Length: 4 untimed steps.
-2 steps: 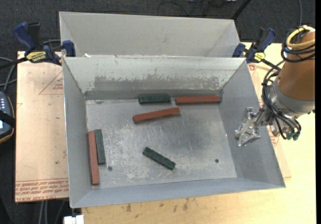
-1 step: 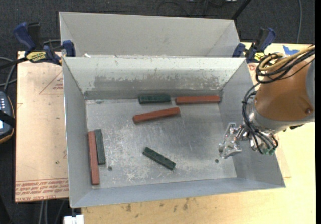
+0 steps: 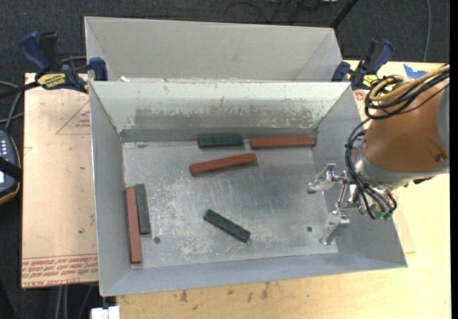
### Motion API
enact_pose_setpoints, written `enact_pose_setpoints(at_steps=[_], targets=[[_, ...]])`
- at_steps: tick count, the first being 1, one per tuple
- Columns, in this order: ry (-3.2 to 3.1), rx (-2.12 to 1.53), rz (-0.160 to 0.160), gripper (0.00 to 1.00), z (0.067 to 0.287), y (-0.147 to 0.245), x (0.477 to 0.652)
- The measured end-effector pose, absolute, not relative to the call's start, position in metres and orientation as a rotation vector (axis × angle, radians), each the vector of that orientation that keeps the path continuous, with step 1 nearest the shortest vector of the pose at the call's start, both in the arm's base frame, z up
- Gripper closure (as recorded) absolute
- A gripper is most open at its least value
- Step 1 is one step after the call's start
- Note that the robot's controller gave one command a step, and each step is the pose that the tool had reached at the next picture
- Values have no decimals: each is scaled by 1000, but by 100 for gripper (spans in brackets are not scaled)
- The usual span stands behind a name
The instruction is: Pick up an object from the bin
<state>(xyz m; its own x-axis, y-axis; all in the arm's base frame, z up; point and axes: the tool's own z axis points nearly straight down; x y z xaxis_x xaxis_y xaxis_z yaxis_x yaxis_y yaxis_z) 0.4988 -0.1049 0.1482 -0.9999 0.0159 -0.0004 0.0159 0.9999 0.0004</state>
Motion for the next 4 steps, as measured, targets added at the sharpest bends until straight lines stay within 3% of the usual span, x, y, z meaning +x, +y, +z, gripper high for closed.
enact_pose_setpoints(at_steps=[1,2,3,4], targets=[[3141,25,1,0,148,-105,499],[3133,141,1,0,92,-57,497],[3129,192,-3,0,69,-37,502],[3124,-7,-9,0,77,-8,492]])
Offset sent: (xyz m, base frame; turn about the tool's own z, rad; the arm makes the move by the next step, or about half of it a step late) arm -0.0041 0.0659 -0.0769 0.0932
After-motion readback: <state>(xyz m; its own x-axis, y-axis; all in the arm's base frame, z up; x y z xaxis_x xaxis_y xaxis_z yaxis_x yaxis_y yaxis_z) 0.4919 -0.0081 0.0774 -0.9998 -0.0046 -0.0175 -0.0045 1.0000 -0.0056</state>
